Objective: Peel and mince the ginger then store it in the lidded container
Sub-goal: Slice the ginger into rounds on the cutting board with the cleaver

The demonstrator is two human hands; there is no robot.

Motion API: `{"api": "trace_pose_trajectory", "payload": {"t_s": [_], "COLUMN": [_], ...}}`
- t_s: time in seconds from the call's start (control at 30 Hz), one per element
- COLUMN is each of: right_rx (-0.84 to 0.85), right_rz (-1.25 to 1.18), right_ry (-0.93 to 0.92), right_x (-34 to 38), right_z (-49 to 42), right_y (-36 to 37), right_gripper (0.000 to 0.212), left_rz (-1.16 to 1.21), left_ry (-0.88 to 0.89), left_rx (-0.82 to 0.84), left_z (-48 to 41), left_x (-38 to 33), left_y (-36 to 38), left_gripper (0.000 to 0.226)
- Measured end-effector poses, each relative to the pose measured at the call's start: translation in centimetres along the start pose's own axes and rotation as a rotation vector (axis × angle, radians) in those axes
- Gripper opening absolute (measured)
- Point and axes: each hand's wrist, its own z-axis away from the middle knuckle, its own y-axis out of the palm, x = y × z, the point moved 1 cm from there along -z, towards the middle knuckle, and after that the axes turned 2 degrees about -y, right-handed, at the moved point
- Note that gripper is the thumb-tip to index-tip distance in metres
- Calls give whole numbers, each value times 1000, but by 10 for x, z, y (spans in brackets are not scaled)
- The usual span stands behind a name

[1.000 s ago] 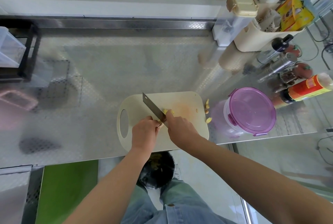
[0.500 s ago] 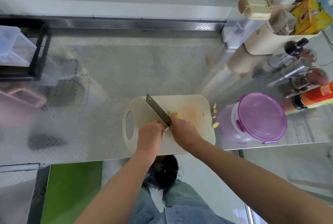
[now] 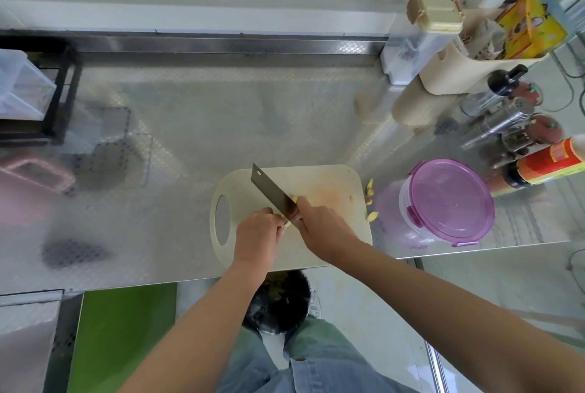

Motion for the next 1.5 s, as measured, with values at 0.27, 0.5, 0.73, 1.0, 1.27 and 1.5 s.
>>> {"api": "trace_pose_trajectory", "payload": {"t_s": [0.27,0.5,0.73,1.0,1.27,1.5], "right_rx": [-6,-24,-10,-19,-10,-30], "right_rz": [74,77,99,56,69,25], "right_ry": [-12,-5,-6,-3,-8,-11], "right_x": [3,4,9,9,9,17], "right_z": [2,4,1,-3,-4,-15], "right_y": [1,2,5,10,14,9], "right_gripper": [29,33,36,33,34,22], "left_rz": [6,20,7,41,27,22], "left_ry": [1,2,24,27,27,-1], "left_rx": [-4,-8,2,-17,-19,-11], "left_z": [-1,-1,0,-2,-2,-1], "left_x": [2,2,0,-3,-4,-2], "left_y": [1,0,-3,-5,-3,-2], "left_gripper": [17,15,18,13,13,17]}}
